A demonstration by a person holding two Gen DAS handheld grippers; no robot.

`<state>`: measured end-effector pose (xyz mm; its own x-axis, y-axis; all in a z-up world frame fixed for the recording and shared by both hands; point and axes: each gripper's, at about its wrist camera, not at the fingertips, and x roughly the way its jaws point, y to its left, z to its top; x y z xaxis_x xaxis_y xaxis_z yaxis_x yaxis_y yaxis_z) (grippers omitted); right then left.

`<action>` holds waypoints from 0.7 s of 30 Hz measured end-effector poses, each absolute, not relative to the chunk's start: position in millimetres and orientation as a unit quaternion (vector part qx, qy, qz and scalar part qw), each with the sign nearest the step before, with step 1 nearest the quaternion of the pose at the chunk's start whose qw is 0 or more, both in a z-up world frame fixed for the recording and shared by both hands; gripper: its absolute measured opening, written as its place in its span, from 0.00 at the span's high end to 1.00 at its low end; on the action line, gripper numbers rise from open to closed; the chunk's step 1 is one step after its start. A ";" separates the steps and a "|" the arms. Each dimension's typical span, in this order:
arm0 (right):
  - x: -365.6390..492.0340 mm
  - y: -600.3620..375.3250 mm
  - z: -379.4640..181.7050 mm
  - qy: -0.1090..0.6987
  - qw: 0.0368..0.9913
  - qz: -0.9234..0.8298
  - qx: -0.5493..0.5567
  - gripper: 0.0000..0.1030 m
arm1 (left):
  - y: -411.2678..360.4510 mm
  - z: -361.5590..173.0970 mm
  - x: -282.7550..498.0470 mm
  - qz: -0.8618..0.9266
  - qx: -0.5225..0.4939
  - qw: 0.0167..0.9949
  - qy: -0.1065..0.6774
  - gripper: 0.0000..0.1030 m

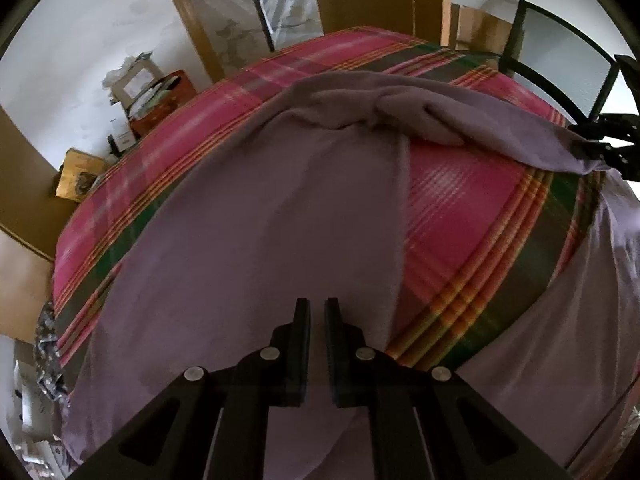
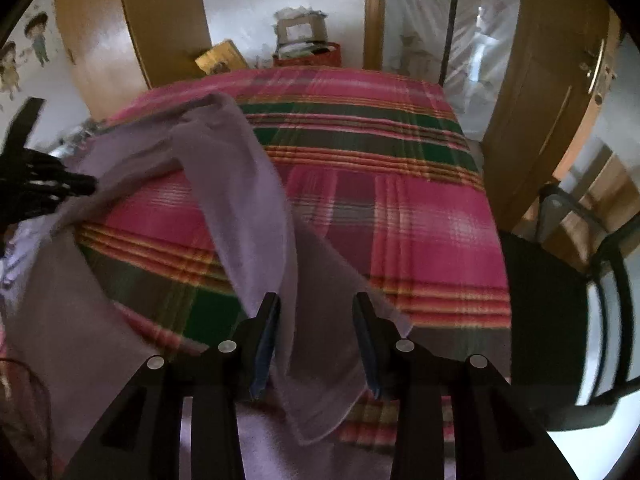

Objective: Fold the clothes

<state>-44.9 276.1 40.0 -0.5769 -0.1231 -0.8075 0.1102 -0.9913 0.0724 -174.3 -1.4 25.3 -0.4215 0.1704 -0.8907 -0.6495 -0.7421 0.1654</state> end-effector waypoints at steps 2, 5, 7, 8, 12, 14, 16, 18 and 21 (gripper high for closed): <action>-39.2 273.9 39.6 -0.010 0.079 -0.888 0.453 0.62 | 8.3 23.2 -173.9 0.802 -0.473 0.259 0.256 0.92; -38.0 266.2 35.2 0.015 0.075 -0.884 0.461 0.62 | 18.9 21.0 -173.5 0.801 -0.472 0.257 0.262 0.92; -36.7 264.7 33.6 0.020 0.074 -0.886 0.458 0.63 | 25.3 20.3 -174.6 0.803 -0.472 0.257 0.259 0.92; -35.9 265.4 33.9 0.019 0.073 -0.887 0.455 0.68 | 28.4 20.0 -174.2 0.803 -0.472 0.257 0.259 0.92; -36.4 267.4 38.9 0.026 0.065 -0.890 0.450 0.90 | 38.5 16.6 -176.5 0.801 -0.478 0.251 0.260 0.92; -38.5 271.6 42.2 0.028 0.061 -0.894 0.443 0.93 | 42.1 16.5 -175.4 0.801 -0.476 0.251 0.264 0.92; -40.5 278.9 48.6 0.021 0.053 -0.902 0.428 0.93 | 44.3 17.0 -174.4 0.801 -0.473 0.251 0.268 0.92; -44.6 289.1 55.9 0.002 0.042 -0.911 0.410 0.93 | 45.6 16.7 -174.1 0.801 -0.472 0.249 0.270 0.92; -55.0 303.8 66.6 -0.022 0.021 -0.922 0.387 0.93 | 48.7 15.9 -172.3 0.803 -0.468 0.245 0.278 0.92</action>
